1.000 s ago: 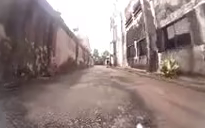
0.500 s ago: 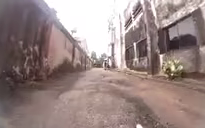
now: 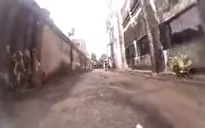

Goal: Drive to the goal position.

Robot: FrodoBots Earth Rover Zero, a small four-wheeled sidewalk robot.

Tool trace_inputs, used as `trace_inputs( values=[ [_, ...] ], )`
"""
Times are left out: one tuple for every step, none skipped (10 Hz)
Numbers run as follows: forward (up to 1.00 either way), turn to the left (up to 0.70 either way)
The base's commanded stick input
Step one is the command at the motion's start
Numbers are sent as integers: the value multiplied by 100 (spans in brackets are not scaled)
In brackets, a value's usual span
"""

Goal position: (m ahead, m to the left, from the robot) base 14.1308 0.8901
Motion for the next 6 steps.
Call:
trace_inputs(
  values=[
    [85,0],
    [85,0],
    [85,0],
    [85,0],
    [85,0],
    [85,0]
  ],
)
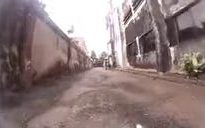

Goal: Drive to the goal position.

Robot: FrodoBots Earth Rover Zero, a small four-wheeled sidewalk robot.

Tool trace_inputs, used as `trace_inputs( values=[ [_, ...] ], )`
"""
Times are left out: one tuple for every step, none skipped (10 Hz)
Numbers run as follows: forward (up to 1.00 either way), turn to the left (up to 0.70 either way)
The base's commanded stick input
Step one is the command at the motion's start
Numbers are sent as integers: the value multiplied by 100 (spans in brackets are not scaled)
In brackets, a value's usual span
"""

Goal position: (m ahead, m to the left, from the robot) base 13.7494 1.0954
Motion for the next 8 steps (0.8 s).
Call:
trace_inputs(
  values=[
    [85,0],
    [85,-14],
    [85,-18],
    [85,-25],
    [85,-27],
    [85,-23],
    [85,-16],
    [85,0]
  ],
)
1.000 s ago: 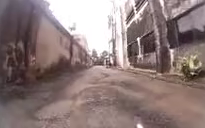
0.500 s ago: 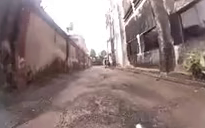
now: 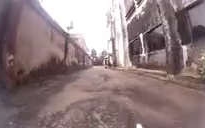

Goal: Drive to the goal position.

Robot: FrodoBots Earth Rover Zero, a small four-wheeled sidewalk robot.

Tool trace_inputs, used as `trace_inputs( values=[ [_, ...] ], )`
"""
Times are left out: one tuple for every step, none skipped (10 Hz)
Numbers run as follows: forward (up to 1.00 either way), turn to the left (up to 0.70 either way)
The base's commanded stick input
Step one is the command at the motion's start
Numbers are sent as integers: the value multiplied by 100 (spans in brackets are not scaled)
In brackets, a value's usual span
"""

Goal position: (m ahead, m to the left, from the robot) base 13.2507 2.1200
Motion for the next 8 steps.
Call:
trace_inputs(
  values=[
    [85,0],
    [85,0],
    [85,0],
    [85,0],
    [85,0],
    [85,0],
    [85,0],
    [85,0]
  ],
)
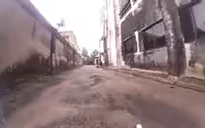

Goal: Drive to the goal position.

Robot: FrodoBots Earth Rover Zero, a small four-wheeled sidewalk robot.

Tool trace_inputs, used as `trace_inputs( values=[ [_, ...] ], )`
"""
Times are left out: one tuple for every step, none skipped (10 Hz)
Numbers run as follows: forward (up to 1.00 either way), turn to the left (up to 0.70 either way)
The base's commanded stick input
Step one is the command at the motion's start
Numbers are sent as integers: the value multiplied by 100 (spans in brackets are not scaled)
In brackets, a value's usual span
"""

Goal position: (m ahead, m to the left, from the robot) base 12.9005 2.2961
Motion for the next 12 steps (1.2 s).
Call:
trace_inputs(
  values=[
    [85,0],
    [85,0],
    [85,0],
    [85,0],
    [85,0],
    [85,0],
    [85,0],
    [85,0],
    [85,0],
    [85,0],
    [85,0],
    [85,0]
  ],
)
